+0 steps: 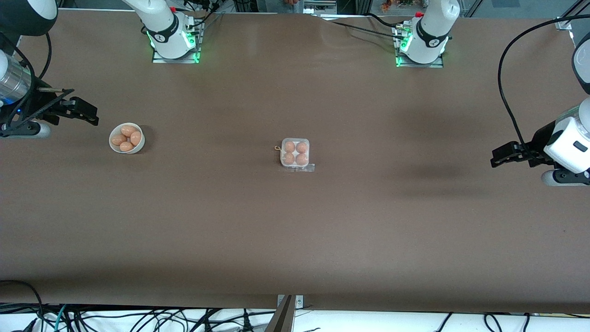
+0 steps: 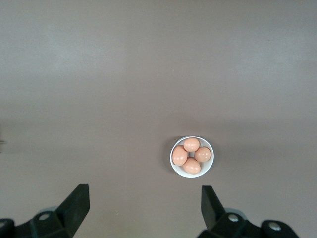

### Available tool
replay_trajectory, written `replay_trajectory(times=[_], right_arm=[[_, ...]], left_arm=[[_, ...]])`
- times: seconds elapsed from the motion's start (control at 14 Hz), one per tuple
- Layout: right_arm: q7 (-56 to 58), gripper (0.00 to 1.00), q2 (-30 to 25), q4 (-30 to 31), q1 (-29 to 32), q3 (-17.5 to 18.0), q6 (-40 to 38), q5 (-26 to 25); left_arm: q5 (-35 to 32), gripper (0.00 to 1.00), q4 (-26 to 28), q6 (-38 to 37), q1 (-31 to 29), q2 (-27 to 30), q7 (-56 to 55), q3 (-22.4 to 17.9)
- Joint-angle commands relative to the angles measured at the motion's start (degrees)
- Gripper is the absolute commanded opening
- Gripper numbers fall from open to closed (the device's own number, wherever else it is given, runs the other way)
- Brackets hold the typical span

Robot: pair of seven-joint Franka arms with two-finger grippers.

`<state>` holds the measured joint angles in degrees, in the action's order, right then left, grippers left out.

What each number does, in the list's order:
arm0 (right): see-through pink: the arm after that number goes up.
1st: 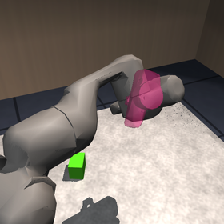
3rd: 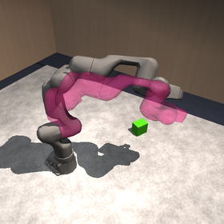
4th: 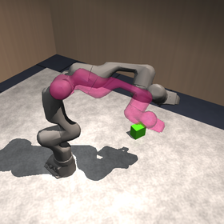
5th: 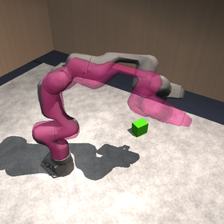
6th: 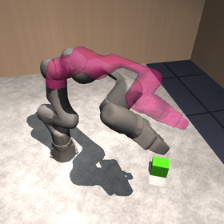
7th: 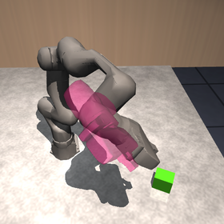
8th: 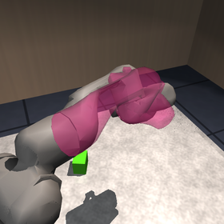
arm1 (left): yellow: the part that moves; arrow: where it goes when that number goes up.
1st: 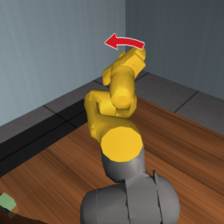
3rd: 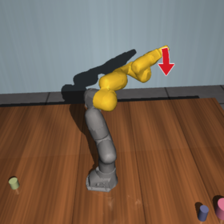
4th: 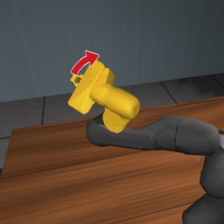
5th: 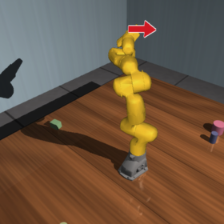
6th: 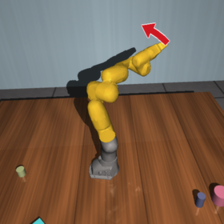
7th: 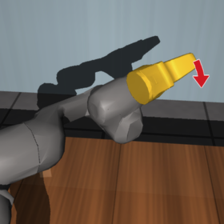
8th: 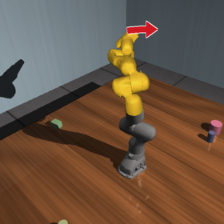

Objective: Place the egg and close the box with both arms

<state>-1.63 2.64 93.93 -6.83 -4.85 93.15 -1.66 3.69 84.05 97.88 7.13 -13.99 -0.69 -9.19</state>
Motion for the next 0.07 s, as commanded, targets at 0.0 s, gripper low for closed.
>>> replay_trajectory(times=[0.0], right_arm=[[0.6,1.0,-0.6,0.3,0.2,0.1,-0.5,0.2]], left_arm=[[1.2,1.0,1.9,0.6,0.3,2.2,-0.2,0.0]])
